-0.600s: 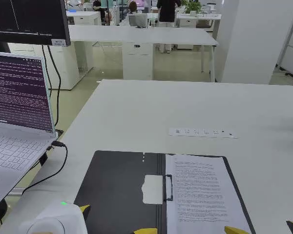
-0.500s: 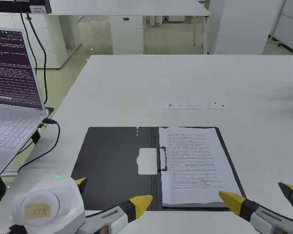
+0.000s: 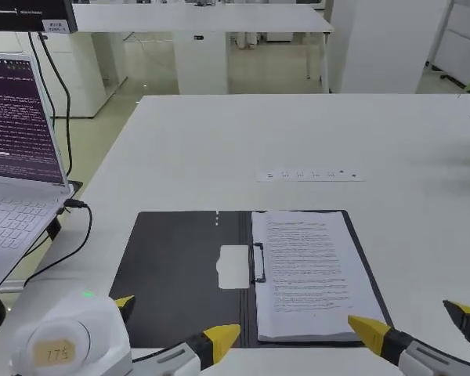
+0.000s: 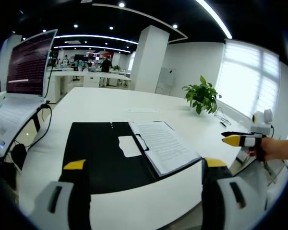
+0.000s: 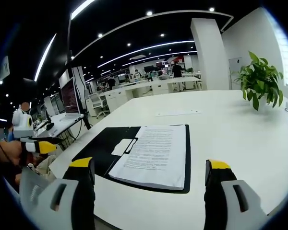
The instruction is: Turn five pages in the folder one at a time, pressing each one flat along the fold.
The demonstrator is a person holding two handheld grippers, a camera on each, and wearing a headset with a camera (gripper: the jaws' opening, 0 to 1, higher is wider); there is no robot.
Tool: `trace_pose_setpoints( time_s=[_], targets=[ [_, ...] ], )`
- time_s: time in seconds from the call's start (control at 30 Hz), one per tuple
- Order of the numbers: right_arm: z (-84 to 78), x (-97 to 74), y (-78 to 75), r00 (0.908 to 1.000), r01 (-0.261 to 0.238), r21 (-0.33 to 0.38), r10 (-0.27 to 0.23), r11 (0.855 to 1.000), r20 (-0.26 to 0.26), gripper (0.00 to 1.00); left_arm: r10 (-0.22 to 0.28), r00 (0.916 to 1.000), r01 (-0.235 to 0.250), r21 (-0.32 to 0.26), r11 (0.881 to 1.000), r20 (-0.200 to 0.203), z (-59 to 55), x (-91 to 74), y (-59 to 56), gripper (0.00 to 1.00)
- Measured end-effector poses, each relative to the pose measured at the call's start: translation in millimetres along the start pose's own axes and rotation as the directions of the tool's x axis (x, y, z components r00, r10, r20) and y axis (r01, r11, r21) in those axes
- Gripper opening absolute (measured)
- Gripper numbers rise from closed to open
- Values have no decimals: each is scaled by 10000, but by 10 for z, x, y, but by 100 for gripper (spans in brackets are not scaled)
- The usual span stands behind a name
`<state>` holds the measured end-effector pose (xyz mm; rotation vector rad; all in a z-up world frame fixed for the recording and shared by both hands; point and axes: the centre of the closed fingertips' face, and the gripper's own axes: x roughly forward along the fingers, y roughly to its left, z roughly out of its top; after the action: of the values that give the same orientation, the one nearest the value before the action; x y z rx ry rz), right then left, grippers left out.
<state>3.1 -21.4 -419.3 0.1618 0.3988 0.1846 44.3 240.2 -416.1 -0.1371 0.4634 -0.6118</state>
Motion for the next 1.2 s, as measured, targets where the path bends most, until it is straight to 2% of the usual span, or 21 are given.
trace_pose_setpoints(
  time_s=[0.3,0.43,0.63,0.77,1.2],
  targets=[
    [0,-4,-8,10000,70,-119,-70,9999,-3,98,129,9998,-127,163,9998,-127,-16,-20,61,98],
    [-15,-5,-36,9999,131,-158,-132,9998,-76,100,138,9998,-134,236,9996,-160,-27,-22,52,97],
    [-17,-20,-68,9998,129,-265,-132,9996,-113,100,353,9987,-322,842,9959,-359,-77,-44,43,99],
    [-15,-30,-72,9998,161,-252,-164,9996,-99,100,386,9984,-356,712,9968,-408,-95,-55,62,99],
    [-17,-27,-60,9998,139,-245,-141,9996,-106,100,514,9974,-456,1097,9929,-512,-67,-52,44,99]
  ],
)
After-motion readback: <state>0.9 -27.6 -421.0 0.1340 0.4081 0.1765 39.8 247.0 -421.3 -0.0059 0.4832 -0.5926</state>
